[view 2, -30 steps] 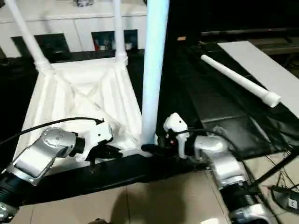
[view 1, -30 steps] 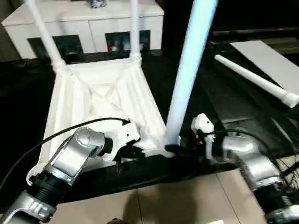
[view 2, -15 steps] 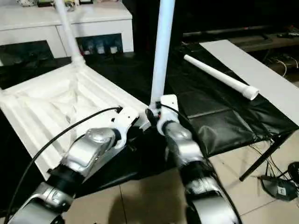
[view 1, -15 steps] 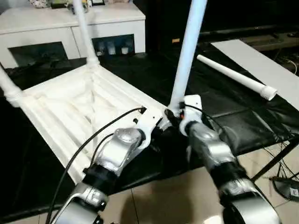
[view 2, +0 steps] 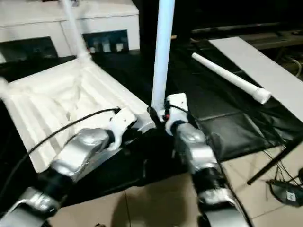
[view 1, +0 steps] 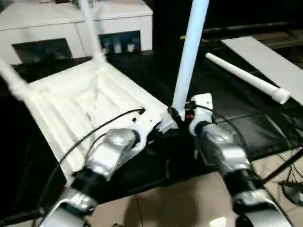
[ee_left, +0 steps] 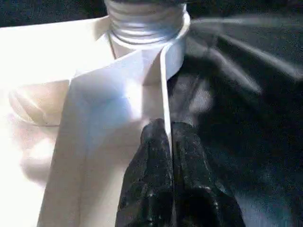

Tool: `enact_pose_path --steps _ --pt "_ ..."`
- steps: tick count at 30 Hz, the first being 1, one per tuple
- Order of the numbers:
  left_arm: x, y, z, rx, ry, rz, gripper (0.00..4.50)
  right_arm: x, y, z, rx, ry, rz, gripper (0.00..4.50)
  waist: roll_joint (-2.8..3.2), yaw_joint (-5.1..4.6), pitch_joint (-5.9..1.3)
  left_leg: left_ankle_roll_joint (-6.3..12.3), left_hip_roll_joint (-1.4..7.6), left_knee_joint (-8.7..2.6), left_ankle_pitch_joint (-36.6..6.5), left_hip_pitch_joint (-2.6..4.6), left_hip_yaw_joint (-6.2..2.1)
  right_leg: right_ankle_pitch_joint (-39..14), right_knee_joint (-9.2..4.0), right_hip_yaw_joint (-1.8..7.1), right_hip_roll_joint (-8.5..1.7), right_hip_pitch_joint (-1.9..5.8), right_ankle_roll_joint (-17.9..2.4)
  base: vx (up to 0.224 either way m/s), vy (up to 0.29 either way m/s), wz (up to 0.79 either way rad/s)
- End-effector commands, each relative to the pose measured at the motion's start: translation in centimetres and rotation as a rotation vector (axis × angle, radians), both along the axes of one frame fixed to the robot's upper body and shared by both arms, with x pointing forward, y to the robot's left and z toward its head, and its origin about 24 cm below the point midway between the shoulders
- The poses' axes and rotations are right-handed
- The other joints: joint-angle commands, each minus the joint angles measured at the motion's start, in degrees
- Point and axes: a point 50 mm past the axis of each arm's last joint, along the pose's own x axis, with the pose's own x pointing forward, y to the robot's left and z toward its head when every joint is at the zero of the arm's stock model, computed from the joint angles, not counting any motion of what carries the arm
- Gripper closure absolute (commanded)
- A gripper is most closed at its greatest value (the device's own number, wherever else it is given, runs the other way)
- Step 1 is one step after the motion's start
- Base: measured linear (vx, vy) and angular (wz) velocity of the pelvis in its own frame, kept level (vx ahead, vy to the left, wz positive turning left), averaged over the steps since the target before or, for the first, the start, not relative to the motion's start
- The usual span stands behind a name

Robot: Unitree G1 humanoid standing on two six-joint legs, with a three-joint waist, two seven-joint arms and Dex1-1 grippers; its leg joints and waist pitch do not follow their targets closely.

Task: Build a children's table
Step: Rotate leg to tighten

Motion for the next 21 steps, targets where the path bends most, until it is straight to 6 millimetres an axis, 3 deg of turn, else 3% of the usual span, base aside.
enact_pose_path --steps 1,3,5,6,7,10,11,13,16,21 --pt "-1.7 1.1 -1.0 0.037 0.095 -0.155 4.5 -2.0 -0.9 0.0 -0.027 0.02 0.246 0.5 0.17 0.42 -3.89 4.48 1.83 -3.3 -8.2 0.86 -0.49 2.69 -3.32 2.04 -2.19 3.34 -13.23 0.0 0.0 0.0" --pt "-3.0 1.9 -1.2 0.051 0.15 -0.293 4.5 -4.1 -1.7 -0.2 -0.055 0.052 0.442 0.5 0.26 0.93 -3.7 4.98 1.85 -3.29 -9.8 1.07 -0.29 2.16 -3.39 2.16 -2.23 3.1 -13.69 0.0 0.0 0.0" --pt "-4.0 2.2 -1.1 0.054 0.188 -0.392 4.5 -4.8 -2.2 -0.2 -0.067 0.078 0.516 0.5 0.25 1.02 -3.35 4.44 1.87 -3.73 -11.95 0.98 -0.35 -1.85 -3.72 2.12 -2.4 3.08 -13.93 0.0 0.0 0.0" --pt "-4.3 2.3 -1.0 0.053 0.205 -0.417 4.5 -4.9 -2.4 -0.2 -0.079 0.088 0.528 0.5 0.01 0.91 -3.19 3.64 2.02 -3.99 -14.36 1.21 -0.3 -5.64 -3.95 2.21 -2.45 2.8 -13.99 0.0 0.0 0.0" --pt "-4.7 2.3 -0.8 0.045 0.223 -0.452 4.5 -5.0 -2.6 -0.2 -0.105 0.09 0.547 0.5 0.13 0.82 -2.92 2.41 2.06 -4.22 -16.93 1.41 -0.27 -9.98 -4.22 2.27 -2.52 2.54 -13.75 0.0 0.0 0.0" --pt "-5.1 2.4 -0.6 0.039 0.253 -0.484 4.5 -4.8 -2.8 -0.1 -0.151 0.092 0.565 0.5 -0.04 0.89 -2.7 0.65 2.21 -4.37 -19.99 2.02 -0.13 -14.93 -4.72 2.67 -2.53 1.89 -12.88 0.0 0.0 0.0" --pt "-5.2 2.5 -0.6 0.046 0.253 -0.483 4.5 -4.5 -2.8 0.0 -0.162 0.089 0.565 0.5 0.06 0.88 -2.68 0.4 2.2 -4.41 -20.26 2.05 -0.19 -15.38 -4.71 2.69 -2.54 1.85 -12.78 0.0 0.0 0.0" --pt "-5.1 2.5 -0.6 0.049 0.248 -0.48 4.5 -4.3 -2.7 0.3 -0.163 0.088 0.582 0.5 -0.34 0.81 -2.73 0.09 2.05 -4.48 -19.46 1.53 -0.37 -16.15 -4.61 2.66 -2.65 2.19 -11.85 0.0 0.0 0.0" --pt "-5.0 2.7 -0.5 0.053 0.241 -0.479 4.5 -4.3 -2.7 0.4 -0.173 0.095 0.606 0.5 -0.54 0.67 -2.87 0.34 2.0 -4.36 -18.29 1.48 -0.35 -15.28 -4.63 2.7 -2.64 2.23 -11.39 0.0 0.0 0.0" --pt "-4.8 3.0 -0.4 0.063 0.237 -0.467 4.5 -4.3 -2.7 0.1 -0.189 0.114 0.634 1.07 -0.49 0.79 -3.06 1.6 1.94 -4.04 -14.97 1.31 -0.18 -10.84 -4.22 2.72 -2.57 2.35 -12.61 0.0 0.0 0.0"
